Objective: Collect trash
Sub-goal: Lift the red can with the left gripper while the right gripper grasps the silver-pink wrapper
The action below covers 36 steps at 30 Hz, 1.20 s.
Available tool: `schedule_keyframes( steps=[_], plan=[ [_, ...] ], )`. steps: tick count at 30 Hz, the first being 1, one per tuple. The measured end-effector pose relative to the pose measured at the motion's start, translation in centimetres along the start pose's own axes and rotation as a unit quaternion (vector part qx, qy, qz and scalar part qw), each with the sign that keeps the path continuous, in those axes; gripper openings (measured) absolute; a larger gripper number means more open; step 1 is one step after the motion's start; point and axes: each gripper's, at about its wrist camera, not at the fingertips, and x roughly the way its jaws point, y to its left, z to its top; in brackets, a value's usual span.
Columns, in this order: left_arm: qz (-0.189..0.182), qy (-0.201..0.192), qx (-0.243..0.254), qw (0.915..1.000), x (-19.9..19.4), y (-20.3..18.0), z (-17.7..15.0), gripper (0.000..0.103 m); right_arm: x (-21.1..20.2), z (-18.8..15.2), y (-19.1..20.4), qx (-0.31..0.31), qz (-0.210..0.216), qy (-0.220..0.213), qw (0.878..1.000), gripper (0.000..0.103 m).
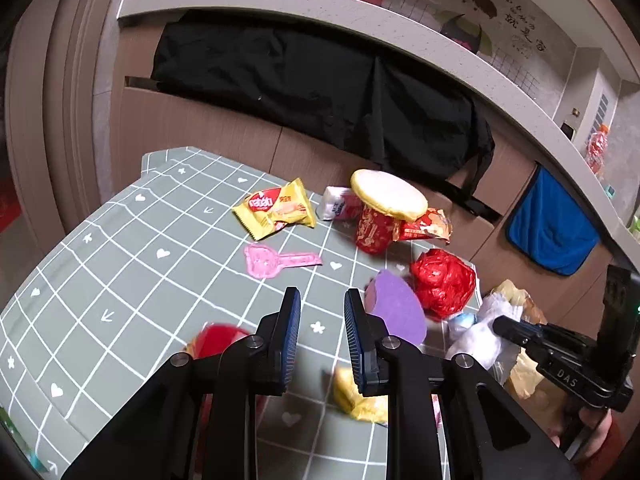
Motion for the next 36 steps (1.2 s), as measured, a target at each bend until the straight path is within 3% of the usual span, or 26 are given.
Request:
schedule_keyframes(
  steps=[3,5,7,9,12,16,19,22,24,26,29,30,32,34,36],
  plan=[
    [-0.003,-0.007,0.004,1.0,-1.5,1.6,0.5,0.027,0.3,-0.7,-0.3,0.004,0.008,0.015,1.0,0.006],
    [-0.01,0.003,0.007,0.9999,-2.0,2.9,0.6,0.041,0.7,-1.4,-0.5,0.011,0.017,0.026,0.999,0.006],
    [-0.015,0.016,-0.006,0.9997,-2.4,4.8,0.4,0.069,1.1,-2.2,-0.6,0.018,0.023,0.036,0.999,0.007],
    [-0.011,0.025,-0.023,0.9994,-2.6,6.5,-0.3,0.083,1.3,-2.6,-0.6,0.024,0.029,0.039,0.999,0.008],
    [-0.019,0.054,-0.045,0.9974,-1.9,8.0,-2.0,0.085,1.3,-2.9,-0.5,0.029,0.032,0.037,0.998,0.01],
    [-0.039,0.12,-0.053,0.9906,1.2,7.6,-3.9,0.086,1.0,-3.0,-0.4,0.039,0.034,0.028,0.998,0.01],
    [-0.023,0.147,-0.067,0.9866,3.4,7.8,-4.6,0.085,0.2,-3.1,0.0,0.03,0.026,0.019,0.999,0.01],
    [-0.031,0.147,-0.096,0.984,3.7,8.0,-4.8,0.083,-1.2,-3.1,0.5,0.002,-0.003,0.001,1.0,0.011],
    [-0.035,0.15,-0.096,0.9834,3.9,7.7,-4.9,0.08,-2.2,-3.3,0.8,-0.018,-0.025,-0.012,0.999,0.017],
    [-0.047,0.158,-0.1,0.9812,4.4,7.1,-4.9,0.078,-2.8,-3.3,0.8,-0.024,-0.025,-0.019,0.999,0.019],
    [-0.083,0.167,-0.124,0.9745,5.2,6.5,-5.0,0.05,-3.6,-3.3,1.1,-0.025,-0.009,-0.031,0.999,0.02],
    [-0.089,0.17,-0.132,0.9725,5.3,6.3,-5.0,0.047,-3.6,-3.2,1.2,-0.025,-0.003,-0.032,0.999,0.02],
    [-0.078,0.159,-0.113,0.9776,5.0,5.5,-4.6,0.043,-3.5,-3.0,1.6,-0.024,0.008,-0.03,0.999,0.02],
    [-0.071,0.138,-0.087,0.984,3.9,4.6,-4.0,0.027,-3.4,-2.5,2.2,-0.025,0.031,-0.027,0.999,0.02],
    [-0.049,0.11,-0.07,0.9903,2.5,4.2,-3.3,0.025,-3.3,-1.9,3.0,-0.037,0.05,-0.026,0.998,0.021]
  ],
)
